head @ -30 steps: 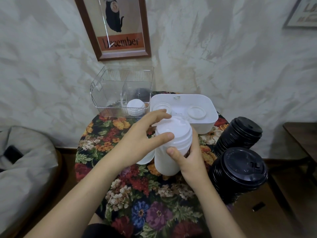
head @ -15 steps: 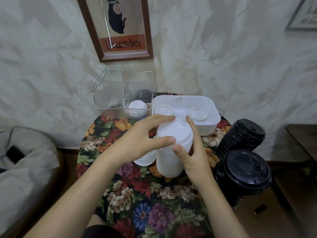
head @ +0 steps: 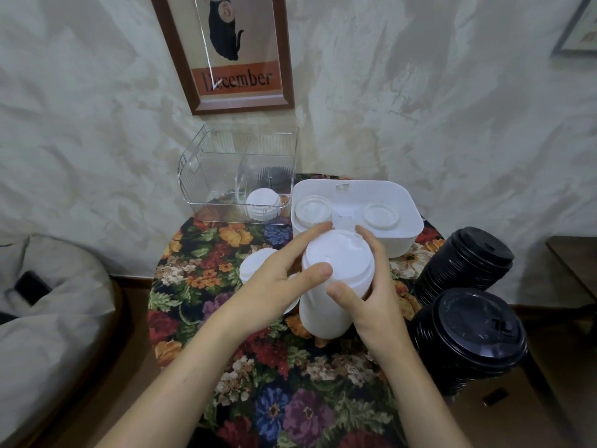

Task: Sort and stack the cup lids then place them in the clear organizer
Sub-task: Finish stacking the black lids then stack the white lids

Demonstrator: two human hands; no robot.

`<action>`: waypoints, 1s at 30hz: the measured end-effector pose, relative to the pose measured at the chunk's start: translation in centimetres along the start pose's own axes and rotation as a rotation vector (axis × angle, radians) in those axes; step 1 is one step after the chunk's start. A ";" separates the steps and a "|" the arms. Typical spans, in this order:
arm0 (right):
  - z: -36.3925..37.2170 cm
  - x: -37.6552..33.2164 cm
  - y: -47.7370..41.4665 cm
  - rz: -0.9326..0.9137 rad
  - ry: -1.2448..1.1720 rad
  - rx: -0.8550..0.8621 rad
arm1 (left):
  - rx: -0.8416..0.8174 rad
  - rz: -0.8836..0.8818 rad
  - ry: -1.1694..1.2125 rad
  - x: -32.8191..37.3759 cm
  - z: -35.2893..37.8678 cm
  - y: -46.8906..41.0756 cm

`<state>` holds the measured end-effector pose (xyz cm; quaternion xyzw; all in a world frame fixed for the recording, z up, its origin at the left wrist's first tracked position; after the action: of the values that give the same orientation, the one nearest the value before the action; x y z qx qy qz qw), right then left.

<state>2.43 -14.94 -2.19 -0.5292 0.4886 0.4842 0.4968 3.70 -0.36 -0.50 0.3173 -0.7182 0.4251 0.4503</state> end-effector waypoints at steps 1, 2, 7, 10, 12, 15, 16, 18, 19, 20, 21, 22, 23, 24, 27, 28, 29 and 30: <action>0.0 0.0 0.1 -0.002 0.006 -0.003 | -0.008 0.001 0.004 -0.1 0.0 0.0; 0.1 -0.2 0.1 -0.007 0.008 -0.012 | -0.015 0.000 0.012 -0.1 -0.1 0.0; 0.6 -0.2 -0.3 -0.016 -0.025 0.007 | 0.088 0.060 -0.118 -0.4 -2.4 0.0; 0.6 0.1 -0.3 -0.012 -0.037 0.015 | 0.342 0.069 -0.361 -2.2 -6.7 1.7; 0.6 0.2 -0.3 -0.005 -0.047 0.013 | 0.345 -0.009 -0.571 -3.6 -8.3 2.9; 0.5 0.2 -0.4 -0.003 -0.055 0.018 | 0.102 -0.115 -0.706 -5.5 -6.7 3.6; 0.5 0.2 -0.4 -0.006 -0.054 0.021 | 0.019 -0.132 -0.743 -5.9 -5.8 3.7; 0.5 0.2 -0.4 -0.009 -0.051 0.025 | -0.083 -0.119 -0.880 -6.7 -4.4 3.7; 0.4 0.2 -0.4 -0.011 -0.048 0.028 | -0.099 -0.108 -0.937 -7.0 -4.1 3.7; 0.4 0.3 -0.4 -0.010 -0.046 0.030 | -0.102 -0.099 -0.970 -7.3 -4.0 3.6; 0.4 0.3 -0.4 -0.008 -0.044 0.030 | -0.099 -0.084 -0.990 -7.4 -4.1 3.6; 0.4 0.4 -0.4 -0.008 -0.043 0.029 | -0.085 -0.062 -1.008 -7.4 -4.4 3.5; 0.3 0.4 -0.5 -0.008 -0.041 0.027 | -0.061 -0.037 -1.024 -7.4 -5.0 3.4; 0.3 0.5 -0.5 -0.010 -0.040 0.027 | -0.025 -0.006 -1.041 -7.3 -5.7 3.3; 0.3 0.6 -0.6 -0.016 -0.036 0.028 | 0.070 0.026 -1.091 -7.4 -8.2 2.7; 0.2 0.6 -0.6 -0.018 -0.037 0.029 | 0.078 0.021 -1.107 -7.3 -8.7 2.5; 0.2 0.6 -0.6 -0.020 -0.037 0.030 | 0.081 0.032 -1.115 -6.9 -8.7 2.3; 0.2 0.6 -0.6 -0.023 -0.036 0.030 | 0.100 0.066 -1.094 -5.9 -8.3 2.0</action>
<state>3.09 -14.77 -2.72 -0.5184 0.4806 0.4808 0.5188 7.42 8.40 -4.61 0.4902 -0.8361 0.2456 -0.0180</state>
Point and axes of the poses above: each hand's wrist, its own y-axis away from the middle knuckle, its own z-axis out of the palm, x = y × z, the point moved 8 cm from there along -y, towards the middle knuckle, and after that the axes turned 13 degrees about z, right-handed, at the moved point
